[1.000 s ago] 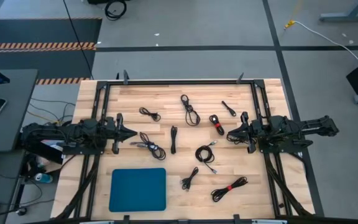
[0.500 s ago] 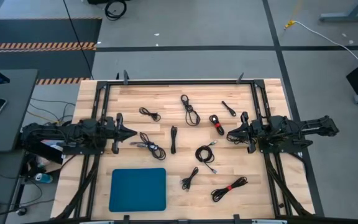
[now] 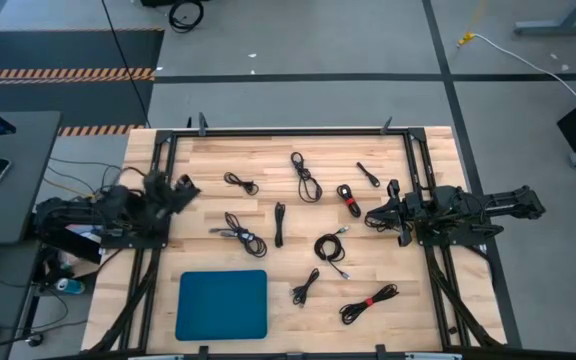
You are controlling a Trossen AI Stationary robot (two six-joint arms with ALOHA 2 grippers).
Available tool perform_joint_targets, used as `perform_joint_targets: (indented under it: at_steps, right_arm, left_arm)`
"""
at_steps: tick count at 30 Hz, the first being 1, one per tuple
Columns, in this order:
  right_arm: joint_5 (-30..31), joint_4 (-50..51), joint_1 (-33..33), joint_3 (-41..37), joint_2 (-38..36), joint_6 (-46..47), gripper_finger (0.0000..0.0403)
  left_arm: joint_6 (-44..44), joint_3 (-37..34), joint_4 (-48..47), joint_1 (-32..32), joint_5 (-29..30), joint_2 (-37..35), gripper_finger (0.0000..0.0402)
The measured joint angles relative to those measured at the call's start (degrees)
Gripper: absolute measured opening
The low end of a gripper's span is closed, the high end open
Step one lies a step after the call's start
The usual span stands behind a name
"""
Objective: Pick and place USB-C Cables
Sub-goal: Put the black charger cable into the blue bin
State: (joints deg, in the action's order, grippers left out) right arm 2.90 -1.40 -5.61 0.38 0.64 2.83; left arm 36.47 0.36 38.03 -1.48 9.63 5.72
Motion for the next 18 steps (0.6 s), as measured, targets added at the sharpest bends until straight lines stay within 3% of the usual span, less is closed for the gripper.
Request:
perform_joint_targets:
  at_steps: [5, 11, 18]
  right_arm:
    - [0.0, -1.6, 0.0, 0.0, 0.0, 0.0, 0.0023]
    - [0.3, -13.25, 0.0, 0.0, 0.0, 0.02, 0.0023]
    - [6.02, -24.05, 0.05, 0.0, -0.01, 3.86, 0.0023]
  left_arm:
    - [-4.66, 0.0, 3.26, 0.0, 0.29, 0.0, 0.002]
    - [-5.12, 0.0, 3.14, 0.0, 0.9, 0.0, 0.002]
    - [-7.16, 0.0, 3.18, 0.0, 2.62, 0.0, 0.002]
